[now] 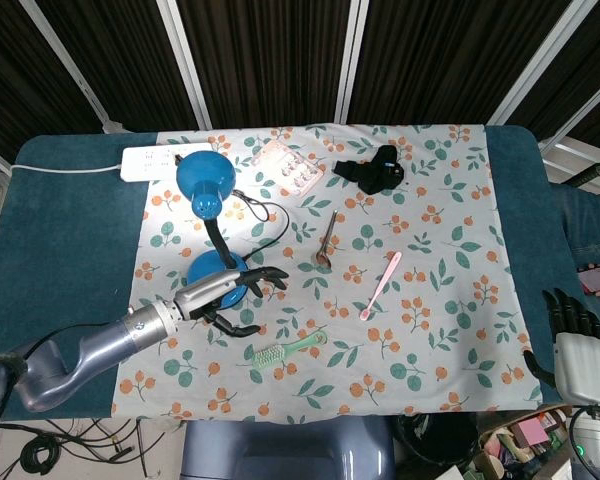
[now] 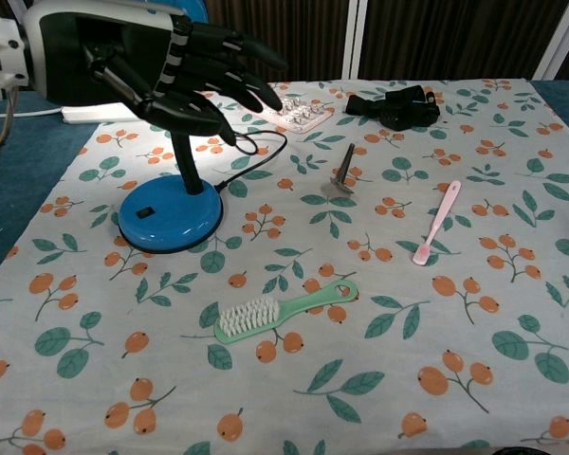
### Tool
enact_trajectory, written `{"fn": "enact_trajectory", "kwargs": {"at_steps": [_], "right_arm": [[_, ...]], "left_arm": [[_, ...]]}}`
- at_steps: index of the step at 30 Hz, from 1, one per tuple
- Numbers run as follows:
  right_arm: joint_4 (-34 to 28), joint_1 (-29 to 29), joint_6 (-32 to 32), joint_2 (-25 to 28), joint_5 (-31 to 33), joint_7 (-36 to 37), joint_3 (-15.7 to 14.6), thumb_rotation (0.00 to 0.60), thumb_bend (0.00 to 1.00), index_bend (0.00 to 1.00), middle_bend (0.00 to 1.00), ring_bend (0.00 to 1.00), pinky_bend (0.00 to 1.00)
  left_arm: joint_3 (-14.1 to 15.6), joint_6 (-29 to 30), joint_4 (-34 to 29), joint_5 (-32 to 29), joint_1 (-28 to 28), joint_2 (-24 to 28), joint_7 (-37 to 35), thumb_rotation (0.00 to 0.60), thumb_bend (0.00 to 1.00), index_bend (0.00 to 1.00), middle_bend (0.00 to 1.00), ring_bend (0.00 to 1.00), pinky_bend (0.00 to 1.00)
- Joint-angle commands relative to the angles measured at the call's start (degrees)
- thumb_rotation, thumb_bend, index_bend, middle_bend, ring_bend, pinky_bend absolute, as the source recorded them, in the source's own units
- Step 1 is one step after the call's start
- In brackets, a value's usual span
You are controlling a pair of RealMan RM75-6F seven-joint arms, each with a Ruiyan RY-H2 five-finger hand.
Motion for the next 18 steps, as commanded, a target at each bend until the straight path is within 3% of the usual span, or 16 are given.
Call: {"fn": "enact_trajectory", "kwargs": {"at_steps": [1, 4, 6, 8, 12, 18], "right_arm": [[0.02, -0.01, 0.06, -0.02, 0.01, -0.06, 0.02, 0.600, 0.19, 0.00, 0.04, 0.06, 0.13], [-0.01, -0.01, 0.03, -0.06, 0.13, -0.12, 0.03, 0.600, 0.19, 0.00, 0.04, 0.06, 0.13], [-0.08, 0.02, 0.01, -0.09, 0.09, -0.21, 0.01, 0.600, 0.19, 0.00, 0.04, 0.06, 0.13], [-0.10, 0.01, 0.09, -0.15, -0.03, -0.36, -0.04, 0.600, 0.19, 0.00, 0.04, 0.06, 0.13], [-0.22, 0.06, 0.02, -0.29, 0.13, -0.45, 0.01, 0.600, 0.19, 0.00, 0.04, 0.06, 0.13], [-0.32, 0.01, 0.09, -0.33, 0.12, -0.57, -0.04, 0.600, 0.19, 0.00, 0.04, 0.06, 0.13]], "left_arm": [[2.89, -1.00, -0.25, 2.59, 0.47, 2.84, 2.58, 0.600, 0.31, 0.13, 0.23, 0.16, 0.31], [5.17, 0.26, 0.37, 4.79, 2.05, 4.77, 7.94, 0.600, 0.38, 0.13, 0.28, 0.26, 0.42], [6.10, 2.06, 0.95, 4.89, 4.01, 5.46, 12.41, 0.600, 0.52, 0.14, 0.35, 0.41, 0.59], [6.49, 4.09, 1.77, 3.69, 6.38, 5.55, 16.64, 0.600, 0.58, 0.15, 0.42, 0.52, 0.71], [7.07, 4.95, 3.69, -0.93, 10.12, 4.61, 21.73, 0.600, 0.58, 0.16, 0.52, 0.63, 0.79], [6.36, 3.90, 9.10, -10.43, 14.22, 0.49, 31.52, 0.600, 0.58, 0.16, 0.61, 0.69, 0.83]]}}
